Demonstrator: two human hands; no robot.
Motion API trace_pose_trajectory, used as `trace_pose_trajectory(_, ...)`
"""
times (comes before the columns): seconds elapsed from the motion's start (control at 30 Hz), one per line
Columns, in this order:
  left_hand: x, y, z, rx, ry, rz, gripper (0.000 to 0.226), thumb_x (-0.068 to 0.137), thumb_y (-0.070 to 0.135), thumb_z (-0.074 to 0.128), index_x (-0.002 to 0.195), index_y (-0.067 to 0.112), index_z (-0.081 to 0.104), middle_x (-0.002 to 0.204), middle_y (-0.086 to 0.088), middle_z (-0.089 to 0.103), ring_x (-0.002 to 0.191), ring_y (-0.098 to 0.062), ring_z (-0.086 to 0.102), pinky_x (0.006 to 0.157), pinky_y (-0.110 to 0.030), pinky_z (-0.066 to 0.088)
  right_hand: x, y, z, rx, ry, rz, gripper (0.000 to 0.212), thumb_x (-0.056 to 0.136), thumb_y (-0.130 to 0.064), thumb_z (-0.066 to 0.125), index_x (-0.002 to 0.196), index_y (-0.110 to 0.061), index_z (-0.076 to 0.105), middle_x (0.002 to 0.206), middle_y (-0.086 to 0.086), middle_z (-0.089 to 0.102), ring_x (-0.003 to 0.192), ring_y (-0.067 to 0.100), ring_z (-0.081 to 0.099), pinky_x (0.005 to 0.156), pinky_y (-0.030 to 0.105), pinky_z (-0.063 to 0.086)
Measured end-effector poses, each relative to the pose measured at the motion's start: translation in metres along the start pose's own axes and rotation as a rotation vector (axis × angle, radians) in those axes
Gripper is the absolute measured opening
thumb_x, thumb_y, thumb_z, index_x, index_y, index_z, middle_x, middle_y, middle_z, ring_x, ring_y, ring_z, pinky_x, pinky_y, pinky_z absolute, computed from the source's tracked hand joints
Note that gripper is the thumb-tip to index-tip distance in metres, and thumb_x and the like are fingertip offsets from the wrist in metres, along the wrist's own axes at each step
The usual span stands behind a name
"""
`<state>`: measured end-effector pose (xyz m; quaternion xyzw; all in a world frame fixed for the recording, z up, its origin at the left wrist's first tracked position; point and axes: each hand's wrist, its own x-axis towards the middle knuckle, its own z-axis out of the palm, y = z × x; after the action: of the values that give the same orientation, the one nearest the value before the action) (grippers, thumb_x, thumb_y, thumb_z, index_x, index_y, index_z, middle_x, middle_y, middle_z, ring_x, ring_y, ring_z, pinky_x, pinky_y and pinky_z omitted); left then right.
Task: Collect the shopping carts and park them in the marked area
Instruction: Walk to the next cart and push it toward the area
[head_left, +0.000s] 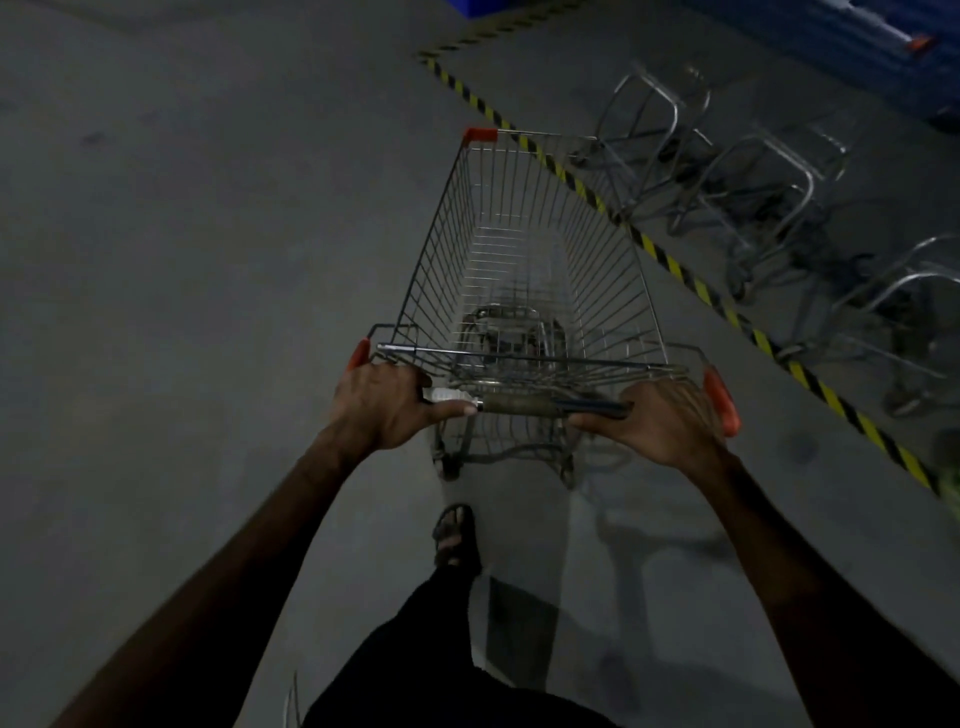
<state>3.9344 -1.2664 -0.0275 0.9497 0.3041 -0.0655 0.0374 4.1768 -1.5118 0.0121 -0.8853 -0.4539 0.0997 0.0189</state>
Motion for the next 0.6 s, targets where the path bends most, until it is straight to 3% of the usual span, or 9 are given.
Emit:
trace_pose_trajectory(0.17,0.123,-0.052,-0.028,-0.028,-0.062,0.001,0.081,0.072,0.108,0.021,0.068,0.033,0.054,0.082,-0.001,0.071,0.106,-0.021,0.071,0.13,-0.054,0.01,0.127,-0.021,-0.033,-0.027,-0.029,0.004,0.069,0.076,-0.092,0.053,0.047,-0.032,0.035,0.048,-0.014,0.04,0.051,-0.002,0.038,0.075,0.031,0.034)
trace_pose_trajectory(0.23,0.174,-0.072,-0.039,-0.021,-0.072,0.007,0.082,0.072,0.107,0.023,0.072,0.032,0.057,0.09,-0.003,0.076,0.109,-0.021,0.071,0.13,-0.054,0.009,0.183,-0.02,-0.034,-0.071,-0.005,0.028,0.079,0.073,-0.1,0.044,0.047,-0.025,0.043,0.047,-0.007,0.052,0.052,0.002,0.049,0.082,0.036,0.049)
trace_pose_trajectory(0.33,0.248,-0.102,-0.052,-0.001,-0.09,0.031,0.092,0.068,0.11,0.016,0.072,0.029,0.06,0.094,-0.004,0.077,0.112,-0.021,0.069,0.13,-0.054,0.01,0.264,-0.016,-0.03,-0.113,-0.024,0.071,0.091,0.069,-0.106,0.034,0.055,-0.02,0.06,0.058,0.0,0.066,0.059,0.013,0.061,0.093,0.043,0.053)
trace_pose_trajectory(0.43,0.328,-0.13,-0.063,-0.012,-0.088,0.054,0.091,0.066,0.11,0.011,0.067,0.03,0.054,0.099,-0.004,0.077,0.117,-0.022,0.067,0.13,-0.054,0.011,0.346,-0.011,-0.029,-0.028,0.022,0.053,0.098,0.066,-0.109,0.034,0.052,-0.015,0.06,0.049,0.0,0.059,0.051,0.013,0.056,0.07,0.038,0.06)
trace_pose_trajectory(0.6,0.463,-0.172,-0.075,0.004,-0.028,0.061,0.095,0.069,0.111,0.017,0.068,0.028,0.061,0.103,-0.003,0.078,0.12,-0.021,0.066,0.129,-0.052,0.014,0.473,-0.012,-0.05,-0.004,0.077,0.047,0.09,0.065,-0.106,0.04,0.046,-0.018,0.043,0.042,0.0,0.047,0.044,0.015,0.05,0.05,0.03,0.044)
